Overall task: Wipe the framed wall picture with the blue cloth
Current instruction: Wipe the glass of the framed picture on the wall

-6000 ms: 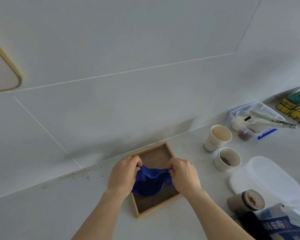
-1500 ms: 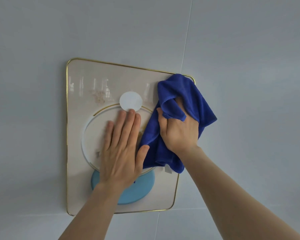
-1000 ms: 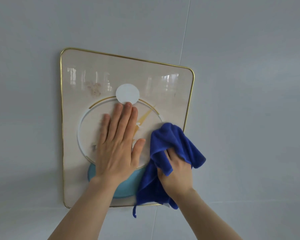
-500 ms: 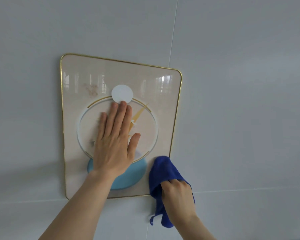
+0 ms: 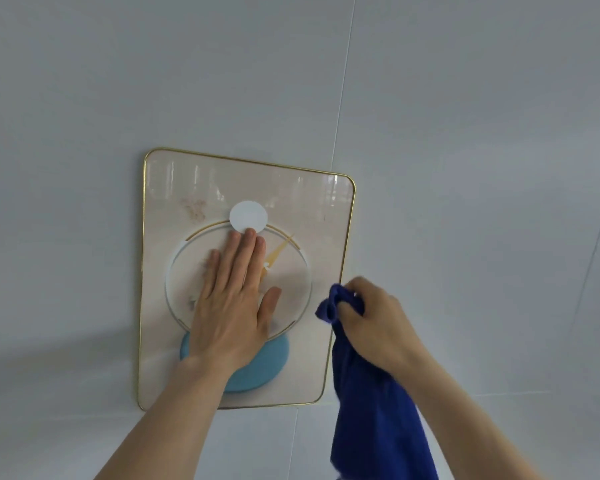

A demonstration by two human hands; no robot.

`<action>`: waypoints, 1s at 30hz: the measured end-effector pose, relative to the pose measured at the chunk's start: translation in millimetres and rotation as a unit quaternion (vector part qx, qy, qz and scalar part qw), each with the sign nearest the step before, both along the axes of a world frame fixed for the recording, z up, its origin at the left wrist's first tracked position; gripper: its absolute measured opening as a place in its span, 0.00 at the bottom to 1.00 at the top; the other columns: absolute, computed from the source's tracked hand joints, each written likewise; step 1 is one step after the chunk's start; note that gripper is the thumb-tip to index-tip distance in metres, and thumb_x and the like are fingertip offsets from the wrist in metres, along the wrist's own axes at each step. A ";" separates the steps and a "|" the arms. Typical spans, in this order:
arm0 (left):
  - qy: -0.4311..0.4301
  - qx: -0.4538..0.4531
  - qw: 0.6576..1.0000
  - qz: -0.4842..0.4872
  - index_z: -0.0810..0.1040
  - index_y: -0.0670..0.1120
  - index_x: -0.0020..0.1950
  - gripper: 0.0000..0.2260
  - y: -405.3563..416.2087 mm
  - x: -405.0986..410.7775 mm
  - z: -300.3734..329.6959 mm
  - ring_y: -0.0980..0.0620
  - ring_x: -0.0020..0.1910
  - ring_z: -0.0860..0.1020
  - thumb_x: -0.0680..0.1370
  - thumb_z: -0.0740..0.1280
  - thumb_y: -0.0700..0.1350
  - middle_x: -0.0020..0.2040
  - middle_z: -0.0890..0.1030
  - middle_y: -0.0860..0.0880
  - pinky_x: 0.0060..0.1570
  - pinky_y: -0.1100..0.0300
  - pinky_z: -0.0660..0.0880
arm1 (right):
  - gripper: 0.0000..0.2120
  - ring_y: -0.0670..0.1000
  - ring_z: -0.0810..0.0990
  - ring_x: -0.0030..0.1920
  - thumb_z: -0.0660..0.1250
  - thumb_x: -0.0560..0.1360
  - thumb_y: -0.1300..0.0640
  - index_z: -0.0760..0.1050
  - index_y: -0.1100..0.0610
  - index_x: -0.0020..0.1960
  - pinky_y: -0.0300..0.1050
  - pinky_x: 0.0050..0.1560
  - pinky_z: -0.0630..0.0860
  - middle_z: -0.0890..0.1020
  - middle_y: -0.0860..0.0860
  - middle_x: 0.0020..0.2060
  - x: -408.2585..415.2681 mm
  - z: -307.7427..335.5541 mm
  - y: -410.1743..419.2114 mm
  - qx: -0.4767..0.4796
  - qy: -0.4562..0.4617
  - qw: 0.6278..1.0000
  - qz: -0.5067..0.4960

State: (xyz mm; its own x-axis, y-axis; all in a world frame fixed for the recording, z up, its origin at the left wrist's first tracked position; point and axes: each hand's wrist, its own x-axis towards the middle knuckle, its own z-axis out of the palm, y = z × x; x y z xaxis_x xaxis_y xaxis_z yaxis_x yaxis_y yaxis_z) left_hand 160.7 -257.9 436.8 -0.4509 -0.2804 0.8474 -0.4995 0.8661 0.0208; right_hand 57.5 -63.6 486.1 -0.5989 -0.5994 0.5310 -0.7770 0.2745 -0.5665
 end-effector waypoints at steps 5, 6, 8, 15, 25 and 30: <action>0.009 0.003 1.000 -0.009 0.46 0.44 0.84 0.30 -0.5 -0.6 0.1 0.49 0.84 0.43 0.85 0.49 0.56 0.85 0.46 0.47 0.82 0.42 0.52 | 0.09 0.40 0.81 0.45 0.69 0.74 0.64 0.77 0.53 0.52 0.34 0.42 0.74 0.82 0.44 0.43 -0.1 54.3 -21.2 -0.290 -0.068 0.955 -0.004; 0.011 0.002 1.000 -0.009 0.46 0.45 0.84 0.30 -0.2 -0.8 -0.1 0.49 0.84 0.43 0.85 0.48 0.56 0.85 0.46 0.48 0.82 0.42 0.52 | 0.11 0.40 0.80 0.44 0.70 0.73 0.64 0.75 0.53 0.52 0.34 0.43 0.74 0.81 0.43 0.43 -2.1 64.3 -27.4 -0.335 -0.076 0.939 -0.008; 0.014 0.001 1.000 -0.012 0.46 0.45 0.84 0.30 0.9 -1.5 -0.5 0.49 0.84 0.43 0.85 0.47 0.56 0.85 0.46 0.48 0.82 0.42 0.52 | 0.14 0.41 0.79 0.44 0.71 0.72 0.65 0.73 0.53 0.52 0.35 0.44 0.75 0.80 0.44 0.44 -5.6 83.9 -41.0 -0.391 -0.071 0.918 0.000; 0.020 -0.005 1.000 -0.015 0.48 0.45 0.84 0.29 -1.6 -2.3 -2.7 0.49 0.84 0.45 0.85 0.44 0.56 0.85 0.48 0.48 0.82 0.43 0.52 | 0.12 0.53 0.79 0.54 0.72 0.72 0.62 0.80 0.58 0.55 0.36 0.53 0.71 0.82 0.52 0.53 -23.7 90.8 -90.3 -0.261 0.294 0.920 0.009; 0.023 -0.016 1.000 0.003 0.46 0.44 0.84 0.30 -6.1 -10.7 -6.8 0.48 0.84 0.44 0.85 0.47 0.55 0.85 0.46 0.47 0.82 0.42 0.49 | 0.19 0.61 0.75 0.59 0.67 0.80 0.45 0.82 0.58 0.62 0.65 0.72 0.65 0.81 0.58 0.53 -64.2 67.1 -99.2 -0.203 0.554 0.800 -0.110; 0.027 -0.029 0.999 0.013 0.47 0.44 0.84 0.30 -11.1 -13.4 -9.3 0.47 0.84 0.44 0.84 0.48 0.55 0.85 0.47 0.46 0.82 0.42 0.48 | 0.17 0.59 0.68 0.62 0.69 0.81 0.49 0.82 0.62 0.60 0.55 0.62 0.75 0.78 0.64 0.59 -68.8 70.0 -108.9 -0.256 0.501 0.826 -0.034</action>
State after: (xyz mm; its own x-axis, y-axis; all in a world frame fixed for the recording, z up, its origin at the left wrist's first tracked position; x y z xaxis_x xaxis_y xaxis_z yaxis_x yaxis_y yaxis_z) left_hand 147.3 -269.0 427.4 -0.3970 -0.2417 0.8854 -0.5219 0.8530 -0.0012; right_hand -11.3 -172.5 556.1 0.2725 -0.1264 0.9538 -0.9186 0.2608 0.2970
